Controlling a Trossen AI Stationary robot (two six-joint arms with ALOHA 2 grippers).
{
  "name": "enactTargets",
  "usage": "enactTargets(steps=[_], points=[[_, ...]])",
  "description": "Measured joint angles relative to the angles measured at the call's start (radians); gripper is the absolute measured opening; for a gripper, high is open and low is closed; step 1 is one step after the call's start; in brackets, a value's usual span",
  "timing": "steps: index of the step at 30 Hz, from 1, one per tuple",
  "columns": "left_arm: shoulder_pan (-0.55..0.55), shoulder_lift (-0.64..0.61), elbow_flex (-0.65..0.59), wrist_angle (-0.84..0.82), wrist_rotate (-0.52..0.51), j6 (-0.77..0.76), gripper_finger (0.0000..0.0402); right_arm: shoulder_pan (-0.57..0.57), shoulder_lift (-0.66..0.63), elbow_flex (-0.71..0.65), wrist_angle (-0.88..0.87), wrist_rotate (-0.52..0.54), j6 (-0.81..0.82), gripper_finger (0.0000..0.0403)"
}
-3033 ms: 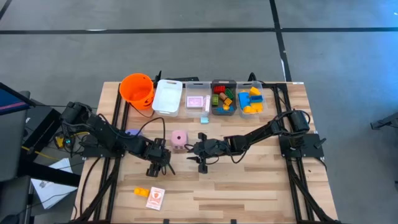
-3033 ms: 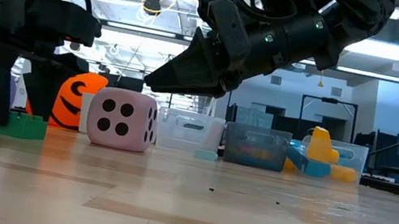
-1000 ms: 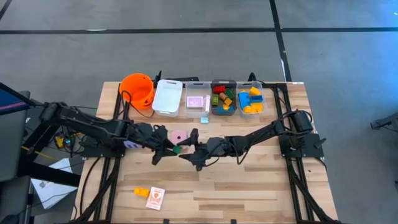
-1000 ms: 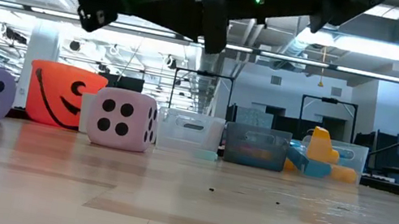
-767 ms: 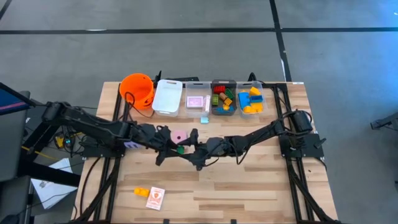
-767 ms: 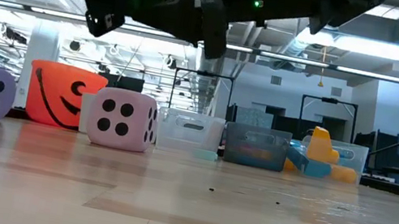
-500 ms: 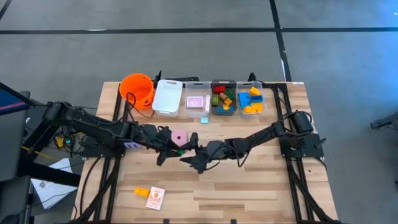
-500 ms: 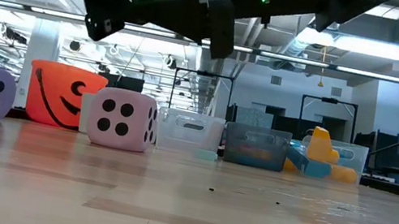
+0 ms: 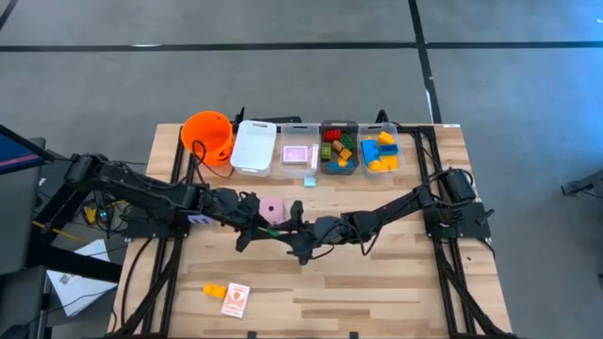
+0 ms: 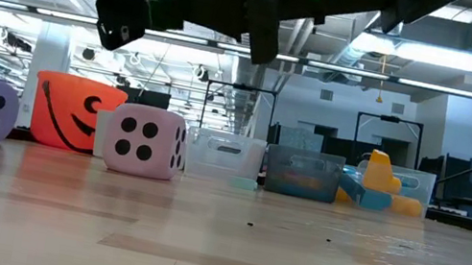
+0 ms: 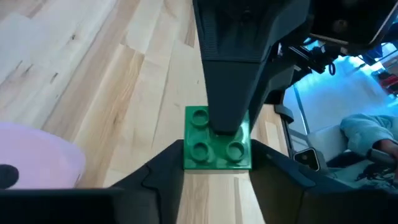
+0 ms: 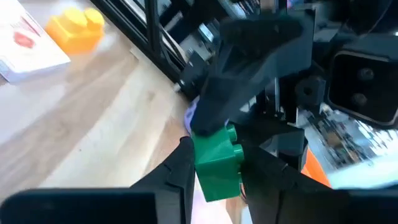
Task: Pick & Place Toys
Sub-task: Put the small green game piece into the black bin, then put the small light blue game piece into the black bin
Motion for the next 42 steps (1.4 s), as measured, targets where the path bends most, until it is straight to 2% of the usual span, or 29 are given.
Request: enactTargets(steps=[7,10,12,18,23,29,33,36,42], points=[[0.002,-0.024,0.000,-0.008,0.028,0.017,0.0233,0.012,0.001,0.000,-0.005,0.149,0.006,0.0094],[0.002,-0.059,0.000,-0.034,0.019,0.125,0.0258,0.013,0.001,0.000,-0.013,0.240,0.069,0.0093],[0.003,-0.080,0.000,-0.051,-0.031,0.211,0.0271,0.009,0.001,0.000,-0.020,0.309,0.114,0.0092],[0.030,-0.121,0.010,-0.010,-0.274,0.403,0.0286,-0.021,-0.021,-0.006,-0.069,0.540,0.195,0.0092],[0.071,-0.131,0.004,-0.022,-0.421,0.486,0.0282,-0.086,-0.128,-0.003,-0.216,0.696,0.316,0.0092],[0.122,-0.130,0.004,-0.027,-0.456,0.490,0.0280,-0.247,-0.256,-0.002,-0.536,0.704,0.647,0.0092],[0.151,-0.130,0.004,-0.030,-0.460,0.490,0.0280,-0.342,-0.289,-0.003,-0.722,0.632,0.856,0.0098],[0.171,-0.130,0.004,-0.030,-0.461,0.490,0.0280,-0.396,-0.298,-0.003,-0.764,0.583,0.996,0.0149],[0.220,-0.129,0.004,0.025,-0.461,0.489,0.0280,-0.432,-0.291,-0.003,-0.802,0.450,1.043,0.0271]])
